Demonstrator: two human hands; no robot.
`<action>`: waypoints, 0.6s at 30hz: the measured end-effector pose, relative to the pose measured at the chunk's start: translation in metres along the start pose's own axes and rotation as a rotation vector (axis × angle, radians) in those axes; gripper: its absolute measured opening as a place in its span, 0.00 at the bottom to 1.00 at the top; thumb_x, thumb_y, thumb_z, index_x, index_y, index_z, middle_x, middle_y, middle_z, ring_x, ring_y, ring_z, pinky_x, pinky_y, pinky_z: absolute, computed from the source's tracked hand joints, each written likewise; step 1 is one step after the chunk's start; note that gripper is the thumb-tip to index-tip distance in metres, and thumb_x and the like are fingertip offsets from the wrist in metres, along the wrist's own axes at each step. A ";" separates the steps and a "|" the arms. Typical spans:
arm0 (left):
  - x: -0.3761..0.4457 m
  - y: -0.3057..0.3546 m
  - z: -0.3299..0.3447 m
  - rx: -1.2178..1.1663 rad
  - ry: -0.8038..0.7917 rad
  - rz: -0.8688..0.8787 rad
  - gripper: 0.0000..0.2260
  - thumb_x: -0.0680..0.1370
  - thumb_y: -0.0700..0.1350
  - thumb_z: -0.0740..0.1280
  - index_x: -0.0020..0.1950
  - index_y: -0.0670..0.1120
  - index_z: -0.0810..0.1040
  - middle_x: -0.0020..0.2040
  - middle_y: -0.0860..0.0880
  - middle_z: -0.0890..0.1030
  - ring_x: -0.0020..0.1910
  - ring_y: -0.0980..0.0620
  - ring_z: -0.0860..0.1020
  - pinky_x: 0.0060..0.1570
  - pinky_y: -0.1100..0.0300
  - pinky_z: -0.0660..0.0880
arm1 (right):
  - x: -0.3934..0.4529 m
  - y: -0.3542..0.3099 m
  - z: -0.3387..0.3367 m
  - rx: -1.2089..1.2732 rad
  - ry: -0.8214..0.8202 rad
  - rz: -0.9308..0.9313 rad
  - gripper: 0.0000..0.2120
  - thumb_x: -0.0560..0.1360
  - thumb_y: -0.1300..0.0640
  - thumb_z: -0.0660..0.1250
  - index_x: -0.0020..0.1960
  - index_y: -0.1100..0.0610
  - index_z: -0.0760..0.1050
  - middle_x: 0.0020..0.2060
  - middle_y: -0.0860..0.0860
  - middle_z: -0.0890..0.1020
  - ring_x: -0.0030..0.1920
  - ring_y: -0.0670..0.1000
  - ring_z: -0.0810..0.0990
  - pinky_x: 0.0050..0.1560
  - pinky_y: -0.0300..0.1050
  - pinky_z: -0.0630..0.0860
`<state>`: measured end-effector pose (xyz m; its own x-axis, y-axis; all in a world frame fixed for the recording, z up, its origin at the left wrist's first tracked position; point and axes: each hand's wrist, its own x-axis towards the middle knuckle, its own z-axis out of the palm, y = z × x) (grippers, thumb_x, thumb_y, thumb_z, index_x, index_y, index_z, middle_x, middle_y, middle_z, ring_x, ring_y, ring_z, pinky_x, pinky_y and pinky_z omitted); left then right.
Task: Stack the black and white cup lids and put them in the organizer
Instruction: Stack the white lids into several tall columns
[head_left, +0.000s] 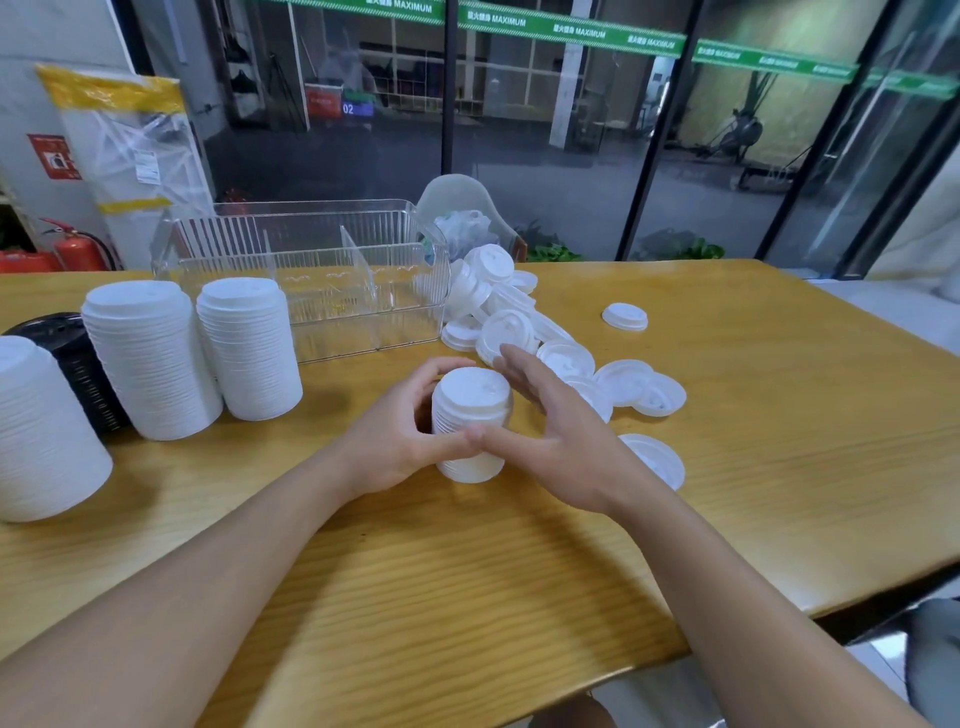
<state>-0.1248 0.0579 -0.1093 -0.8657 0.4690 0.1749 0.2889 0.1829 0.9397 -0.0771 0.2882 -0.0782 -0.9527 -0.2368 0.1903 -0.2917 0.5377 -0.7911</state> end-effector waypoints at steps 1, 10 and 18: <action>0.000 0.001 0.000 0.014 0.003 0.011 0.33 0.76 0.46 0.82 0.78 0.55 0.72 0.69 0.53 0.84 0.69 0.51 0.83 0.68 0.50 0.80 | -0.005 0.004 -0.002 -0.033 0.012 -0.003 0.49 0.74 0.33 0.78 0.86 0.42 0.57 0.81 0.34 0.67 0.79 0.32 0.63 0.82 0.47 0.65; -0.002 0.010 0.007 0.046 0.008 -0.042 0.31 0.76 0.55 0.83 0.76 0.58 0.74 0.68 0.57 0.85 0.67 0.56 0.83 0.69 0.50 0.78 | -0.055 0.042 -0.030 -0.304 0.313 0.127 0.39 0.74 0.38 0.78 0.80 0.40 0.66 0.74 0.37 0.73 0.78 0.47 0.66 0.76 0.49 0.67; -0.011 0.019 0.025 0.020 0.114 -0.026 0.40 0.72 0.56 0.81 0.81 0.60 0.68 0.66 0.63 0.84 0.65 0.62 0.82 0.63 0.58 0.77 | -0.094 0.059 -0.050 -0.475 0.361 0.126 0.28 0.76 0.42 0.78 0.71 0.48 0.73 0.65 0.35 0.75 0.62 0.26 0.63 0.81 0.55 0.61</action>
<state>-0.0993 0.0772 -0.1003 -0.9136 0.3624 0.1842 0.2731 0.2114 0.9385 -0.0095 0.3828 -0.1135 -0.9268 0.0968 0.3628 -0.1016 0.8655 -0.4905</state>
